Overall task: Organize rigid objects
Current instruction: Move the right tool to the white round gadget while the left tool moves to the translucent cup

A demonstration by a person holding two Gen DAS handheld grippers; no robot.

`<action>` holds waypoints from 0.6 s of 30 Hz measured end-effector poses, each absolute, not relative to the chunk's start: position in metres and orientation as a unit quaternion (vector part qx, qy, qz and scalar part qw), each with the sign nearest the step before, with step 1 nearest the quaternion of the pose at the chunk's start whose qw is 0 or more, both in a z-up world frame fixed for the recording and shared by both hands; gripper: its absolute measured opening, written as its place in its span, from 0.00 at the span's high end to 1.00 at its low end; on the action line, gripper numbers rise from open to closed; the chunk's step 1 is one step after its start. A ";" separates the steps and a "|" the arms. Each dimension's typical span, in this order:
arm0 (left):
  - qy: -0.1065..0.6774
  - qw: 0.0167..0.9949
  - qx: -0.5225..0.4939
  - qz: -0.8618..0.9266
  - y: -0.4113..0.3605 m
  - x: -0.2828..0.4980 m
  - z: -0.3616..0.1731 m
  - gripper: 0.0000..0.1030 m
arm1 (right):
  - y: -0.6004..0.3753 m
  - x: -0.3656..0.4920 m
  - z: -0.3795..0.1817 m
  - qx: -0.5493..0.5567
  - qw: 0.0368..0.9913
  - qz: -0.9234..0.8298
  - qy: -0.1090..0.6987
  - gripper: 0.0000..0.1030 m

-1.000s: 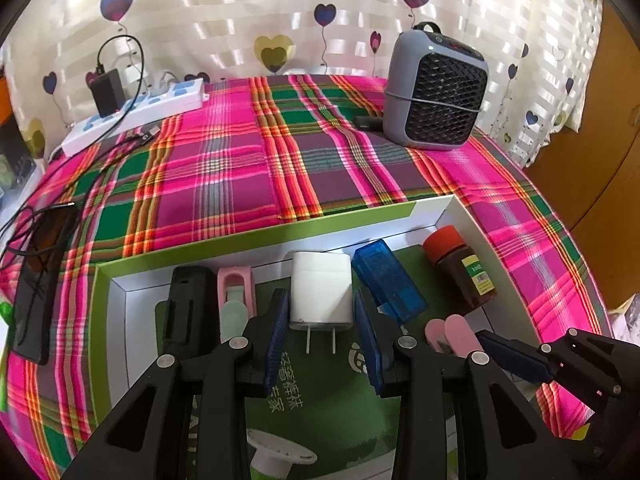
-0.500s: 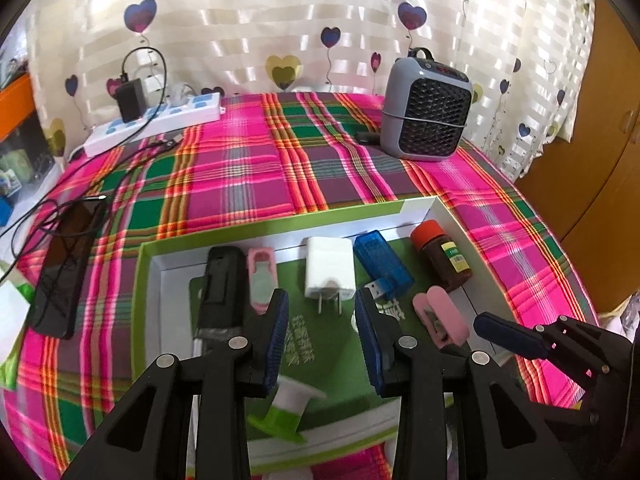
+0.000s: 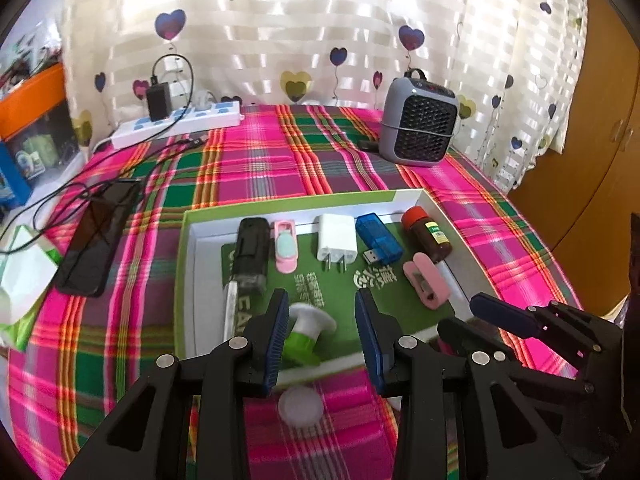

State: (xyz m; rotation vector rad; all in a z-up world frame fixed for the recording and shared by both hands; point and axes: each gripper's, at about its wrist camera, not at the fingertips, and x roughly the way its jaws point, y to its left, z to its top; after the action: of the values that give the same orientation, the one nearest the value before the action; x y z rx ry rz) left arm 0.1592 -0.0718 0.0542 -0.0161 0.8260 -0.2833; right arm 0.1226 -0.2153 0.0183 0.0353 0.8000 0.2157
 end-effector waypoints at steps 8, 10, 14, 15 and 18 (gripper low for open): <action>0.394 0.910 -0.005 -0.126 -0.057 0.136 0.054 0.68 | -0.209 0.104 0.024 0.017 0.921 0.108 0.374 0.65; 0.392 0.911 -0.003 -0.124 -0.054 0.132 0.053 0.68 | -0.209 0.100 0.026 0.018 0.923 0.106 0.370 0.65; 0.394 0.910 -0.013 -0.126 -0.044 0.122 0.052 0.68 | -0.208 0.092 0.027 0.020 0.925 0.101 0.365 0.57; 0.394 0.910 -0.016 -0.125 -0.042 0.120 0.052 0.68 | -0.207 0.091 0.028 0.020 0.926 0.100 0.365 0.56; 0.388 0.912 -0.026 -0.128 -0.033 0.112 0.053 0.67 | -0.206 0.084 0.029 0.015 0.927 0.101 0.361 0.56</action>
State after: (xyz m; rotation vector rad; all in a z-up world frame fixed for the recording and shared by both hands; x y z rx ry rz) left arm 0.1121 -0.0329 0.0529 -0.0528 0.8001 -0.2646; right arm 0.0836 -0.2056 0.0288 0.0307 0.7393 0.2072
